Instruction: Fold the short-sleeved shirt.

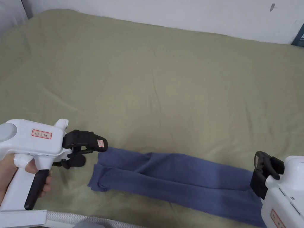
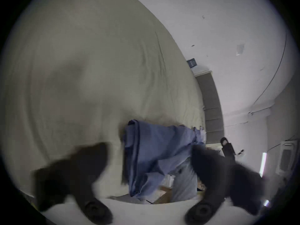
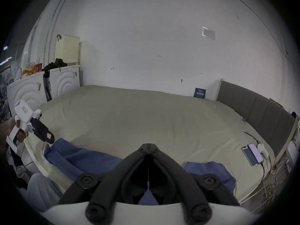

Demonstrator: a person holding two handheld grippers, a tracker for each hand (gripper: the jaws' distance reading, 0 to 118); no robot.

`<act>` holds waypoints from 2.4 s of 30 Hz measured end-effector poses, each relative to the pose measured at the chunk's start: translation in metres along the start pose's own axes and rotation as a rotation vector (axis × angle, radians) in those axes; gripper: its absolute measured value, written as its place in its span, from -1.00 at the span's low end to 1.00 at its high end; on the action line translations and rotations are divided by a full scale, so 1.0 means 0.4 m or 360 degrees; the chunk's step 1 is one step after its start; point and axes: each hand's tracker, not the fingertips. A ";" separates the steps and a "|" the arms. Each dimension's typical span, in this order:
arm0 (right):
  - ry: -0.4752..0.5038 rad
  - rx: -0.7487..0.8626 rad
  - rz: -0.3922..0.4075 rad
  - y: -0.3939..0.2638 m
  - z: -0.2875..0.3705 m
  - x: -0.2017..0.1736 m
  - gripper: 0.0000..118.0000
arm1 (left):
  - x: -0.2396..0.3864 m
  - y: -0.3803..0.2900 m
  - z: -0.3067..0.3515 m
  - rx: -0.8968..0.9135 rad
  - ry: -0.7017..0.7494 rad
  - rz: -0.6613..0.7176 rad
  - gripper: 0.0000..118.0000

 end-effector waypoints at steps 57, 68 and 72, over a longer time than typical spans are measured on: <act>-0.0104 -0.0106 -0.0248 -0.088 0.086 0.239 -0.99 | 0.512 -0.223 -0.529 -0.0121 0.0382 -0.0500 1.00; -0.0044 -0.0138 -0.0293 -0.094 0.062 0.221 -0.99 | 0.427 -0.187 -0.305 0.0077 0.0306 -0.0413 -0.99; -0.0027 -0.0150 -0.0285 -0.099 0.058 0.213 -0.99 | 0.408 -0.209 -0.342 -0.0022 0.0281 -0.0330 -0.99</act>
